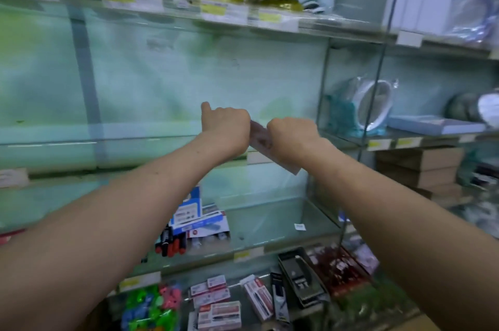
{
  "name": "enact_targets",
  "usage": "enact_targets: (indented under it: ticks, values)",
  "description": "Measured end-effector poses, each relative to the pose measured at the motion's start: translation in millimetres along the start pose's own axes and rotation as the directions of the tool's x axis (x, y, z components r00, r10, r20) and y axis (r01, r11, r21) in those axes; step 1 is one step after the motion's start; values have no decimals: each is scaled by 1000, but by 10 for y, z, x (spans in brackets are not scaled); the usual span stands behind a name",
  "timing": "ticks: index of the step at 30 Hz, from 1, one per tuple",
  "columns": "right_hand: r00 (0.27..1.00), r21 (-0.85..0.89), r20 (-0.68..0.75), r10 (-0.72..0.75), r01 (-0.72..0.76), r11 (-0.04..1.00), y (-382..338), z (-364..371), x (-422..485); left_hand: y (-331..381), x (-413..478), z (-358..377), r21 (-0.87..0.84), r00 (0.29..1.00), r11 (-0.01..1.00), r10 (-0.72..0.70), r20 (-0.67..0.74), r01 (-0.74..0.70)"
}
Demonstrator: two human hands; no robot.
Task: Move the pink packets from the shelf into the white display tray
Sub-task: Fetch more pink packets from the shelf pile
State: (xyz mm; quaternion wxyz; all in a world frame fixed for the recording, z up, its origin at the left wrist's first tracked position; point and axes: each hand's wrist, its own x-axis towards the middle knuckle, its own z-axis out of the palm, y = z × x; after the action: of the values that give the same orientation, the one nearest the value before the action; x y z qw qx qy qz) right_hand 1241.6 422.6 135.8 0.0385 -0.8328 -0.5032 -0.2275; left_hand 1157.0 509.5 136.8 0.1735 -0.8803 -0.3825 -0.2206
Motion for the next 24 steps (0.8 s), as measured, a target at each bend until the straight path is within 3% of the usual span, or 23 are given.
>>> enact_targets:
  ticks: [8, 13, 18, 24]
  values:
    - [954, -29, 208, 218, -217, 976, 840, 201, -955, 1249, -396, 157, -73, 968, 972, 231, 97, -225]
    - [886, -124, 289, 361, -340, 932, 1323, 485, -1521, 1957, -684, 338, -61, 881, 889, 458, 116, -454]
    - [738, -153, 438, 513, -501, 852, 1797, 755, -1936, 2630, -881, 560, -23, 777, 786, 615, 133, -618]
    - [528, -236, 505, 683, -677, 697, 2375, 968, -2179, 3402, -910, 717, 15, 678, 687, 712, 183, -726]
